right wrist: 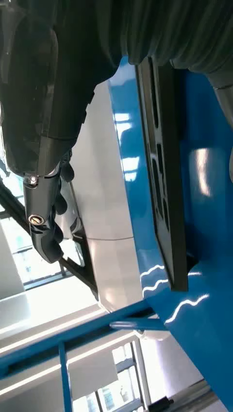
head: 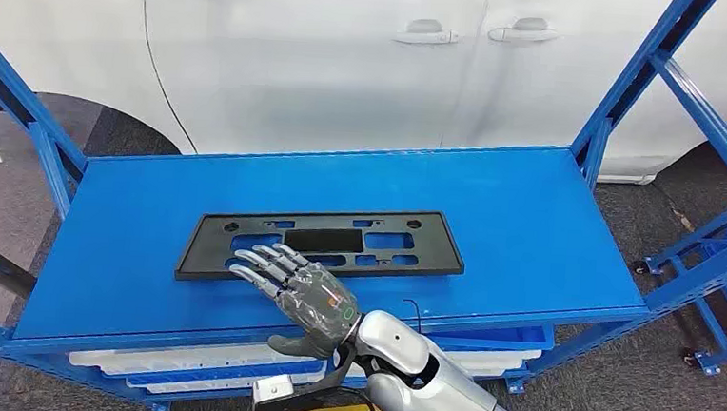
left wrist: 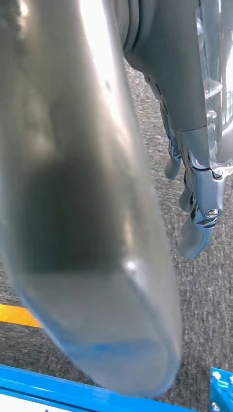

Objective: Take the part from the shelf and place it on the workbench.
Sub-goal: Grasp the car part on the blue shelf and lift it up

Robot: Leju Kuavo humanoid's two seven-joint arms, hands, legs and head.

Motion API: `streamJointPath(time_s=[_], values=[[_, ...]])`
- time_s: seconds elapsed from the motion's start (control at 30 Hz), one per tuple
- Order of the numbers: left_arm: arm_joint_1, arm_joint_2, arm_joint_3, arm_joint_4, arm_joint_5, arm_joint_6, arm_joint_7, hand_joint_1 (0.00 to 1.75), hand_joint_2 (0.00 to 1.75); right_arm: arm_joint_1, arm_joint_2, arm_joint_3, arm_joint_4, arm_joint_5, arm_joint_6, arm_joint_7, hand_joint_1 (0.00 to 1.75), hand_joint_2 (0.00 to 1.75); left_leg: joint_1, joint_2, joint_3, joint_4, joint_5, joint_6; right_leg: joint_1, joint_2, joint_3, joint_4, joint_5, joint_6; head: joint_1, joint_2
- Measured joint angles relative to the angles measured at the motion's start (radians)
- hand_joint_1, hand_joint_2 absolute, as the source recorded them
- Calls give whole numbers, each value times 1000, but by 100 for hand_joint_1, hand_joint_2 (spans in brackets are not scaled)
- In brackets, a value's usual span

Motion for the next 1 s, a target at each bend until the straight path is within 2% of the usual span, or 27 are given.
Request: streamJointPath(time_s=[0.07,0.13,0.17,0.2,0.23,0.27,0.3,0.37,0.4,0.5,0.53,0.57,0.67,0.7,0.73,0.77,0.8,0.87,0.9,1.0], values=[[-1,0,0,0,-1,0,0,0,0,-2,3,4,8,0,-1,1,0,175,0,0,0,0,-1,3,-1,0,-39,81,-38,2,1,0],[-1,0,-1,0,-1,0,0,0,0,-3,6,10,21,0,-2,3,0,175,-1,0,0,0,-2,6,-2,0,-101,209,-91,6,2,0],[0,0,-2,0,-1,0,0,0,0,-3,7,13,26,0,-2,4,0,175,-1,0,0,1,-2,6,-2,0,-121,247,-100,7,2,0],[1,0,-2,0,-1,0,1,0,0,-3,7,16,30,0,-3,5,0,175,-1,0,0,1,-2,6,-2,0,-127,253,-92,6,2,0],[1,0,-3,0,-1,0,1,0,0,-3,8,19,34,0,-3,5,0,175,-2,-1,1,2,-3,6,-2,0,-118,229,-70,4,2,0],[1,-1,-4,0,-1,0,1,0,0,-4,9,22,37,0,-3,6,0,175,-2,-2,3,3,-4,5,-1,0,-95,176,-36,1,2,0],[1,-1,-5,0,-1,0,1,0,0,-6,11,24,40,0,-3,6,0,175,-2,-3,5,3,-6,3,0,-1,-59,101,3,-5,2,0],[0,-4,-5,0,-2,0,1,0,0,-10,16,28,45,0,-3,6,0,175,-6,-4,6,7,-11,-4,4,-3,-3,-21,48,-15,2,0],[0,-4,-5,0,-3,0,1,0,0,-13,20,30,48,0,-3,6,0,175,-8,-4,6,8,-12,-9,7,-3,8,-47,53,-18,1,0],[0,-4,-7,0,-10,0,1,0,0,-15,46,34,61,5,-3,6,0,175,-6,-2,8,9,-17,-27,8,-1,13,-60,54,-30,1,0],[-1,-4,-10,0,-13,0,1,0,0,-18,62,37,68,9,-3,7,0,175,-5,-2,3,23,-29,-32,5,-1,16,-65,56,-35,0,0],[-1,-4,-12,0,-15,0,1,0,0,-21,81,42,77,15,-4,8,0,175,-4,-2,-12,59,-52,-38,3,-2,19,-70,58,-40,-1,0],[-2,-4,-20,0,-20,1,2,0,0,-30,142,63,119,39,-6,18,0,175,1,-2,-105,253,-140,-52,2,-2,21,-71,58,-46,-3,0],[-1,-4,-21,0,-21,1,2,0,0,-32,162,70,137,47,-7,25,0,175,2,-2,-124,289,-145,-55,2,-2,21,-70,57,-47,-3,0],[-1,-3,-21,0,-22,1,2,0,0,-35,181,76,156,56,-11,35,0,175,2,-2,-125,285,-129,-57,2,-2,21,-68,55,-47,-3,0],[-1,-3,-21,0,-23,1,2,0,0,-40,201,80,179,66,-17,49,0,175,3,-2,-106,242,-97,-57,2,-1,22,-65,53,-46,-3,0],[-2,-3,-22,0,-24,1,0,0,0,-48,221,83,202,76,-27,64,0,175,5,-2,-73,169,-57,-57,2,0,22,-62,50,-44,-3,0],[-5,-2,-23,0,-29,0,-3,0,0,-72,254,84,253,89,-56,93,0,175,3,-3,-16,48,-13,-49,6,2,20,-55,45,-36,-3,0],[-6,-2,-23,0,-31,-1,-4,0,0,-86,267,83,282,91,-74,104,0,175,2,-4,-4,21,-9,-42,8,2,19,-53,45,-32,-3,0],[-7,-1,-24,0,-40,-7,-6,0,0,-124,291,70,372,90,-125,136,0,175,1,-6,-4,13,-8,-22,8,2,16,-50,44,-18,-2,0]])
